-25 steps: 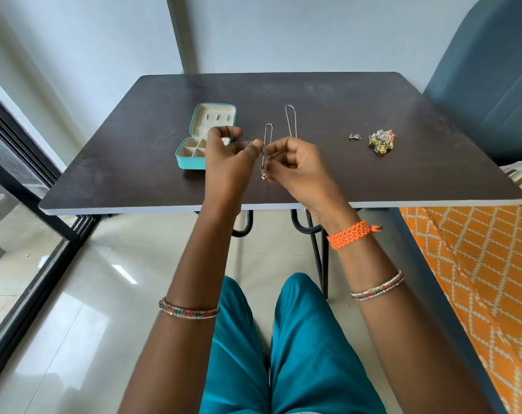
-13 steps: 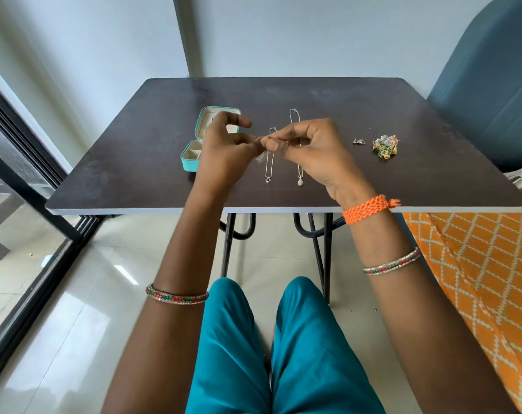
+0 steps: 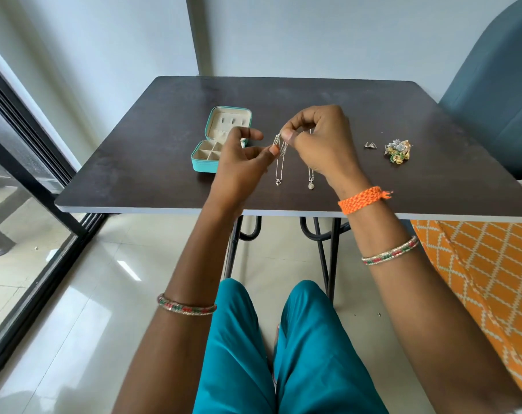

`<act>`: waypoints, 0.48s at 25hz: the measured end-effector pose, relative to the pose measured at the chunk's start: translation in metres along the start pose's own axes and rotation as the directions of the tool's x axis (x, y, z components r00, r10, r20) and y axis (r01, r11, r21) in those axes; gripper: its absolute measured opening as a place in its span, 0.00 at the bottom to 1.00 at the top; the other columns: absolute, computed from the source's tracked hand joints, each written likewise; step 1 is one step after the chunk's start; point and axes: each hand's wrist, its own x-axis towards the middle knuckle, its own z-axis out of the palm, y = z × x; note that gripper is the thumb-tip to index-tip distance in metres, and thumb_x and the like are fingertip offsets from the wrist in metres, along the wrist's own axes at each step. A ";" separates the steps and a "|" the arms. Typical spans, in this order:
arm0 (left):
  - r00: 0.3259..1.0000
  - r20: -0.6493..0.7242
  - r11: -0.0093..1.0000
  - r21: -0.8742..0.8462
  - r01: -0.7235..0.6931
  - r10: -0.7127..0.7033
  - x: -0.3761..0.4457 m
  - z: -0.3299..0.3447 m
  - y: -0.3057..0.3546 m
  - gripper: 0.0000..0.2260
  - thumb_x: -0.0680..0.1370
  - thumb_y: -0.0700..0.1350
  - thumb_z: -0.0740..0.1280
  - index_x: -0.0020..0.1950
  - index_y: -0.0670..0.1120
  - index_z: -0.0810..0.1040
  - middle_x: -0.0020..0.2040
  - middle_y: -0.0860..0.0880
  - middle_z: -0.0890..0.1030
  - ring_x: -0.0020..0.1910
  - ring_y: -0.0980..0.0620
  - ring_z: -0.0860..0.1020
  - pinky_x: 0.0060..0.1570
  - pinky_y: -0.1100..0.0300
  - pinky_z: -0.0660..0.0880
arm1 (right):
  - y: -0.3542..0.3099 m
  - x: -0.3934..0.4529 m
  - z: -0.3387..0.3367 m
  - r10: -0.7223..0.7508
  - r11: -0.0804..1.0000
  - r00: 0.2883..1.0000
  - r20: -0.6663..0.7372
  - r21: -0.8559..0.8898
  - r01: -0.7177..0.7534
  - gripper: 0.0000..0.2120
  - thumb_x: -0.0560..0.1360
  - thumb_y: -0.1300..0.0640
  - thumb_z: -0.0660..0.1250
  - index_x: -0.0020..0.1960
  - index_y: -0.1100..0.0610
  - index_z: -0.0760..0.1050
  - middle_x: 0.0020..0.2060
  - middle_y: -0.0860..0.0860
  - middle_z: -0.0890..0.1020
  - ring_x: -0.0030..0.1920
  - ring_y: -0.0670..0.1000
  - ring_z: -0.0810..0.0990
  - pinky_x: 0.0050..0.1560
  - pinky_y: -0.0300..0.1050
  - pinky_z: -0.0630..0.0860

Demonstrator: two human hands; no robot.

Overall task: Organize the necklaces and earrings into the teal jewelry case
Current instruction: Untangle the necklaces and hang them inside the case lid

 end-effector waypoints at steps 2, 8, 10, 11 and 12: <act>0.992 -0.076 0.959 -0.273 0.078 -0.102 0.005 0.004 -0.010 0.12 0.75 0.35 0.69 0.46 0.47 0.67 0.34 0.51 0.78 0.28 0.58 0.72 0.31 0.65 0.70 | 0.001 0.000 0.013 0.002 1.000 0.999 -0.041 0.021 -0.001 0.11 0.66 0.58 0.68 0.28 0.47 0.74 0.29 0.39 0.76 0.43 0.50 0.78 0.53 0.60 0.75; 0.922 -0.380 0.989 -0.088 -0.118 0.076 0.030 0.010 -0.031 0.11 0.76 0.37 0.67 0.45 0.48 0.66 0.36 0.48 0.78 0.34 0.51 0.74 0.39 0.54 0.73 | -0.001 0.023 0.061 0.139 0.970 0.990 -0.026 0.205 -0.131 0.06 0.65 0.53 0.64 0.29 0.50 0.75 0.36 0.48 0.79 0.42 0.49 0.77 0.57 0.62 0.73; 0.901 -0.371 0.968 0.196 -0.160 0.224 0.042 0.005 -0.029 0.08 0.75 0.37 0.65 0.47 0.46 0.67 0.37 0.51 0.77 0.34 0.54 0.75 0.39 0.58 0.72 | 0.001 0.040 0.074 0.173 0.955 0.985 0.008 0.244 -0.170 0.07 0.63 0.51 0.63 0.27 0.49 0.76 0.37 0.49 0.80 0.41 0.49 0.75 0.57 0.63 0.73; 0.896 -0.352 0.940 0.296 -0.170 0.272 0.048 0.001 -0.026 0.07 0.74 0.36 0.64 0.48 0.45 0.68 0.37 0.53 0.76 0.34 0.57 0.75 0.37 0.62 0.71 | 0.003 0.049 0.081 0.186 0.951 0.982 0.019 0.249 -0.184 0.07 0.62 0.51 0.63 0.27 0.47 0.77 0.37 0.49 0.81 0.42 0.50 0.76 0.58 0.63 0.73; 0.896 -0.330 0.916 0.363 -0.171 0.298 0.055 -0.005 -0.024 0.07 0.74 0.36 0.65 0.48 0.45 0.70 0.38 0.55 0.76 0.35 0.59 0.75 0.36 0.64 0.70 | 0.006 0.057 0.086 0.190 0.950 0.981 0.033 0.245 -0.192 0.07 0.62 0.50 0.64 0.27 0.45 0.77 0.37 0.48 0.81 0.43 0.50 0.76 0.58 0.63 0.73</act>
